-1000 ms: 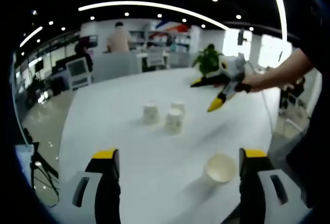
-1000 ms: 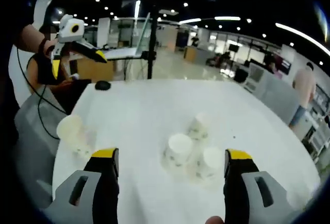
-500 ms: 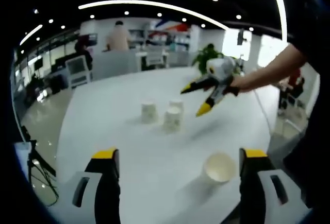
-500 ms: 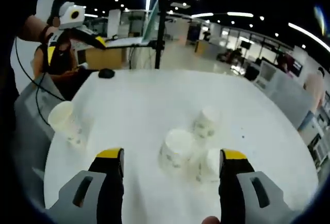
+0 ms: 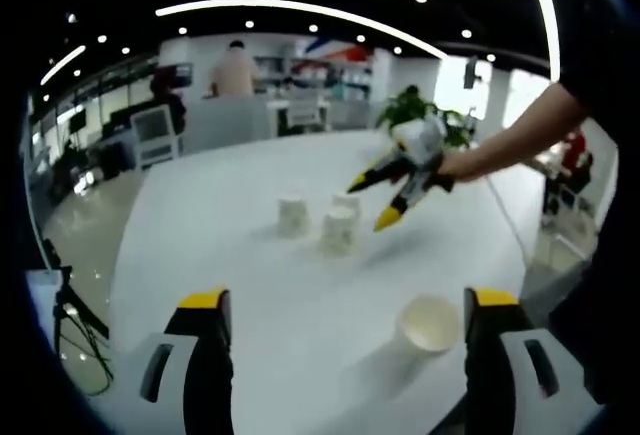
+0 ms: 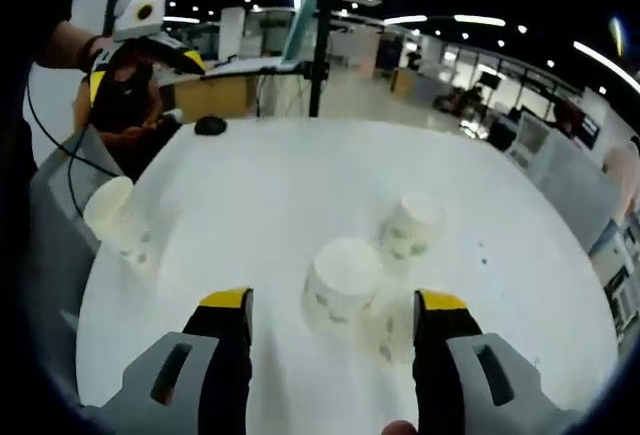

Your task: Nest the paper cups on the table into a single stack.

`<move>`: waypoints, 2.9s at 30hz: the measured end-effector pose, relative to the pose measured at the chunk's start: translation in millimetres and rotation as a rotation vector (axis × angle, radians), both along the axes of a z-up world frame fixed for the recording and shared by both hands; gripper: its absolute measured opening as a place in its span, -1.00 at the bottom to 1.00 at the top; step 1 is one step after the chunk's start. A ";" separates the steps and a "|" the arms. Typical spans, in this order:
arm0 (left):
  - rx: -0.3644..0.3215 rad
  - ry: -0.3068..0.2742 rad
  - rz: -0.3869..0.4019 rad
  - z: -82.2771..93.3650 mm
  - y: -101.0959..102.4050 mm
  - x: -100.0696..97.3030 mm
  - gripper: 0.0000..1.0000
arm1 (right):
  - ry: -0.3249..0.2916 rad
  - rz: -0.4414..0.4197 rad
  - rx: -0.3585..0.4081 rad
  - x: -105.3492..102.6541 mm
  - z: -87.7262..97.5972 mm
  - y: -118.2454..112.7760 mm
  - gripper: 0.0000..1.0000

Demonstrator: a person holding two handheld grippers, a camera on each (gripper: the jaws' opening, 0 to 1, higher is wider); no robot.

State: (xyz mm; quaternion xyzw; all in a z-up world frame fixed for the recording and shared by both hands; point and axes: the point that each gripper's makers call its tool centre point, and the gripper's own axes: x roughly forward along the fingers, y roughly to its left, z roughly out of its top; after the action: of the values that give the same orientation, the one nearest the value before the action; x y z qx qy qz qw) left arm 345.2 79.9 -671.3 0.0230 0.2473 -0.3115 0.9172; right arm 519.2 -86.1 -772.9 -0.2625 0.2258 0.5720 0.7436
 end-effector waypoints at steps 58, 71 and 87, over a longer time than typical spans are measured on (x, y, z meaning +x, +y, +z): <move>-0.005 0.002 0.036 -1.2 14.0 -3.1 0.85 | 0.065 0.059 -0.021 7.0 -18.5 31.2 -0.33; -0.010 -0.016 0.013 8.9 5.6 -8.7 0.84 | 0.034 0.036 0.033 -11.0 12.6 23.4 -0.33; -0.023 -0.049 -0.053 25.8 -15.9 -14.3 0.84 | -0.042 -0.001 0.087 -40.4 69.6 -0.5 -0.34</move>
State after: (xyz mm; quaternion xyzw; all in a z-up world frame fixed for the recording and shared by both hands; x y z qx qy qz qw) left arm 330.9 64.0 -645.5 0.0264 0.2205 -0.3376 0.9147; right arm 478.8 -86.5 -703.4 -0.2416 0.1851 0.5751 0.7593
